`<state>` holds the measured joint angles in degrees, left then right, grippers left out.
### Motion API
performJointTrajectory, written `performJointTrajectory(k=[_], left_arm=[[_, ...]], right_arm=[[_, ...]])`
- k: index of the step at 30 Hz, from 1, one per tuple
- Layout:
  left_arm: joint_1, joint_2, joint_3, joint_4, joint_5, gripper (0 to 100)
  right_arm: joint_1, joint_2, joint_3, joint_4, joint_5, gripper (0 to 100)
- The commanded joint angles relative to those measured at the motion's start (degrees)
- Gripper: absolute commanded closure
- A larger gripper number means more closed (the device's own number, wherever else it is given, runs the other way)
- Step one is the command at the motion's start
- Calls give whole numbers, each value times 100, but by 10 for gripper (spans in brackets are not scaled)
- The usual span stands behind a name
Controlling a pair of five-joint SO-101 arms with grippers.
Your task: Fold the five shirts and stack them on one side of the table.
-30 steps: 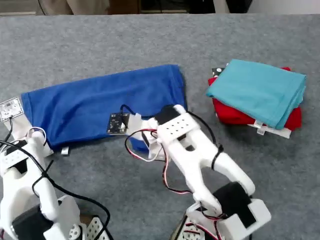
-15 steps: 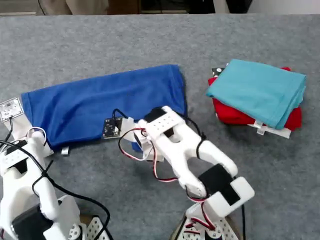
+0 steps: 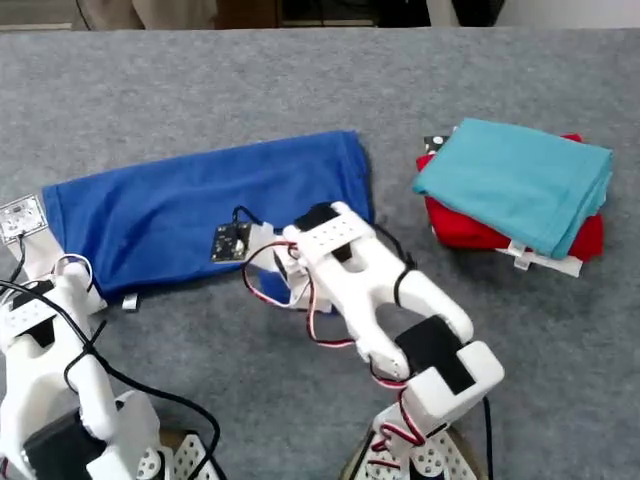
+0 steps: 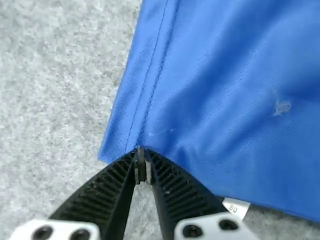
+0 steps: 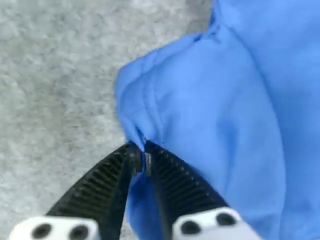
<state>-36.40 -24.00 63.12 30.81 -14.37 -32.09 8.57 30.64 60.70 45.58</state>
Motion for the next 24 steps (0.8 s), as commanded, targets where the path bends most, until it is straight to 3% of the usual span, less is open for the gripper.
performJointTrajectory(k=[1,4,7,18,21,24], left_arm=[[-53,4,-264,18,62,981],[-44,22,-273,0,62,981],[-44,22,-273,0,62,981],[-35,4,-273,18,70,981],[-35,4,-264,18,70,981],[-35,4,-264,18,70,981]], right_arm=[[356,22,-207,-53,79,997],[479,22,-637,114,53,997],[435,154,-1596,958,-97,997],[400,3319,-7653,4053,237,997],[418,4145,-9095,4176,325,997],[347,4514,-9648,4149,519,997]])
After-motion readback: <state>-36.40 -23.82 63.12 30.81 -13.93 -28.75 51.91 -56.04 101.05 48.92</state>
